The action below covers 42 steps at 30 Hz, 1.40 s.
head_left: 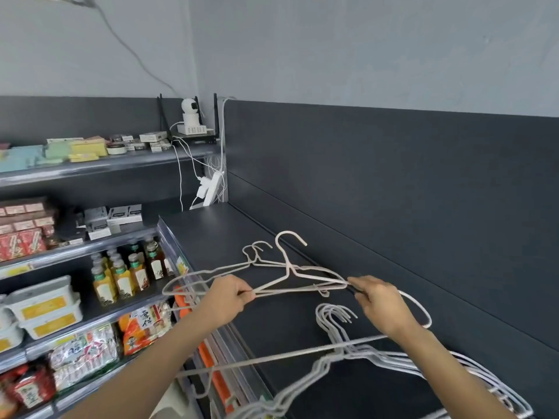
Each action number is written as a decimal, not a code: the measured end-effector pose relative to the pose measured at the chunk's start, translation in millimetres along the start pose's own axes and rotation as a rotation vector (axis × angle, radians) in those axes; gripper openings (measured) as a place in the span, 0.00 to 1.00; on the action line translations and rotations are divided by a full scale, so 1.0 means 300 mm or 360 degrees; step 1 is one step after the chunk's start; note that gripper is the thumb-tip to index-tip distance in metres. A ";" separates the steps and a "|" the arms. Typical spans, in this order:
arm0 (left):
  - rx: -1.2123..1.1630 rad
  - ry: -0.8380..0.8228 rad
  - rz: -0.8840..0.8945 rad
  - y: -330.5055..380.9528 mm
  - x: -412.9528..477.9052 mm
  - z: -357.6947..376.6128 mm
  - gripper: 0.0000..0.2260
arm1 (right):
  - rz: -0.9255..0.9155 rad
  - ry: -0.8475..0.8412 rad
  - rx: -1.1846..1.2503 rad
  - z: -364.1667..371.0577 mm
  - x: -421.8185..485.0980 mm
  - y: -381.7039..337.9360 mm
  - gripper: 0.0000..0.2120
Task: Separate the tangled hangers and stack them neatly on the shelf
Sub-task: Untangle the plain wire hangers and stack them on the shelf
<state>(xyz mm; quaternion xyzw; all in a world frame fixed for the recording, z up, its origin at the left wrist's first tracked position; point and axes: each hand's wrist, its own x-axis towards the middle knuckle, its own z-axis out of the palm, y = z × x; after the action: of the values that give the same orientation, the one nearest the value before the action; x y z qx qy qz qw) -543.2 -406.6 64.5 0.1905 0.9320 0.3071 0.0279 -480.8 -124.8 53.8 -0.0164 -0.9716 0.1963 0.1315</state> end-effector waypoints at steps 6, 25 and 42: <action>-0.0059 0.0075 -0.0086 -0.231 0.210 -0.077 0.11 | 0.0096 -0.0043 -0.0111 0.105 0.079 -0.099 0.22; 0.0584 -0.0095 0.0040 -0.472 0.497 -0.021 0.12 | 0.0607 0.0014 0.0023 0.288 0.125 -0.304 0.14; 0.0509 -0.0448 0.0082 -0.495 0.607 -0.024 0.17 | 0.0585 -0.0137 -0.0030 0.376 0.330 -0.366 0.15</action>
<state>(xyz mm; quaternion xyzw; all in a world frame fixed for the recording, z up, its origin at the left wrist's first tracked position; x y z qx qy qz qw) -763.2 -452.4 -4.5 0.2575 0.9505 0.1264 0.1194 -603.6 -260.3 20.5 -0.1865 -0.9587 0.2084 0.0516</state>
